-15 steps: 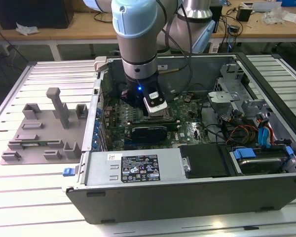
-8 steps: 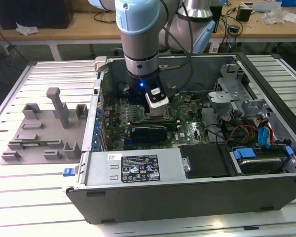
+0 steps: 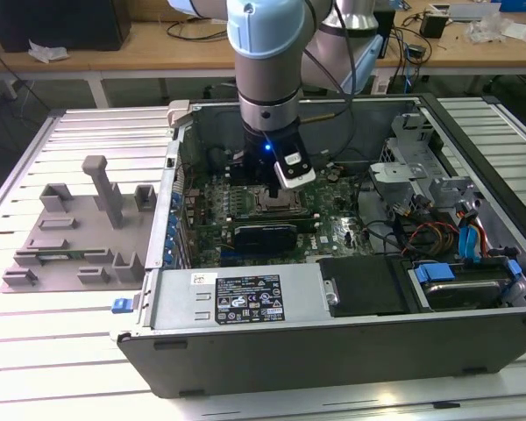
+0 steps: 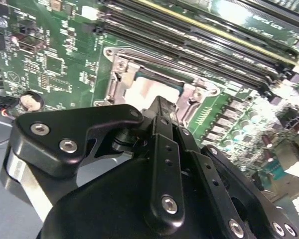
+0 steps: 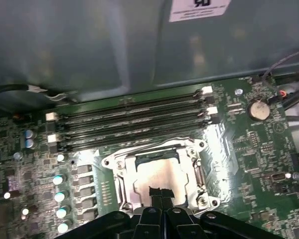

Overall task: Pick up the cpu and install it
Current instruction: 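Install the second cpu locking lever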

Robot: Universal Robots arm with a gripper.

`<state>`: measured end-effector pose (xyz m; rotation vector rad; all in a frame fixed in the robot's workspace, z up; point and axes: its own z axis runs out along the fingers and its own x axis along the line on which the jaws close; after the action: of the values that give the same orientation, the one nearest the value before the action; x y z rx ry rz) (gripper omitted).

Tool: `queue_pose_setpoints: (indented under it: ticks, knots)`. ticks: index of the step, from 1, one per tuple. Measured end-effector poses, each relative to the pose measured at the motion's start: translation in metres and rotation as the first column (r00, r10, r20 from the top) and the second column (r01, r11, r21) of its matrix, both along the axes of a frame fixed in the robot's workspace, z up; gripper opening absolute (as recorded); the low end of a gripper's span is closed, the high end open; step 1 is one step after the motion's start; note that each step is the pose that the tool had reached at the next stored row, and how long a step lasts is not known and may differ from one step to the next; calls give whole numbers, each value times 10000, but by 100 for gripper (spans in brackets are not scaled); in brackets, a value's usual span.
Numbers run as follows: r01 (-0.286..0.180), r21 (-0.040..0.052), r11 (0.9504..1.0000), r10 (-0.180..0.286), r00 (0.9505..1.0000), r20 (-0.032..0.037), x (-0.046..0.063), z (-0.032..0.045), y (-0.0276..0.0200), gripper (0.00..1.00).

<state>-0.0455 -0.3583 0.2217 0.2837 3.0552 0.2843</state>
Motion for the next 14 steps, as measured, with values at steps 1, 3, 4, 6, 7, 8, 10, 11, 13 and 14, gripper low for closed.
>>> queue_pose_setpoints:
  ticks: [1, 3, 4, 6, 7, 8, 10, 11, 13, 14]
  knots:
    - [-1, 1, 10000, 1, 10000, -12, 35, 0, 4, 11]
    - [-1, -33, 10000, 1, 10000, -52, 55, 14, 8, 11]
    - [-2, -121, 9999, 1, 10000, -90, 63, 48, 11, 11]
    - [0, -212, 9998, -3, 9999, -115, 71, 83, 16, 11]
    - [-2, -238, 9997, -1, 9999, -122, 76, 102, 17, 11]
    - [-1, -260, 9997, -2, 9999, -128, 79, 116, 18, 11]
    - [0, -313, 9995, -4, 9999, -140, 85, 156, 22, 11]
    - [0, -340, 9994, -5, 9999, -146, 87, 164, 23, 11]
    - [-4, -368, 9993, -2, 9999, -150, 88, 166, 24, 11]
    - [-3, -370, 9993, -2, 9999, -151, 88, 167, 24, 11]
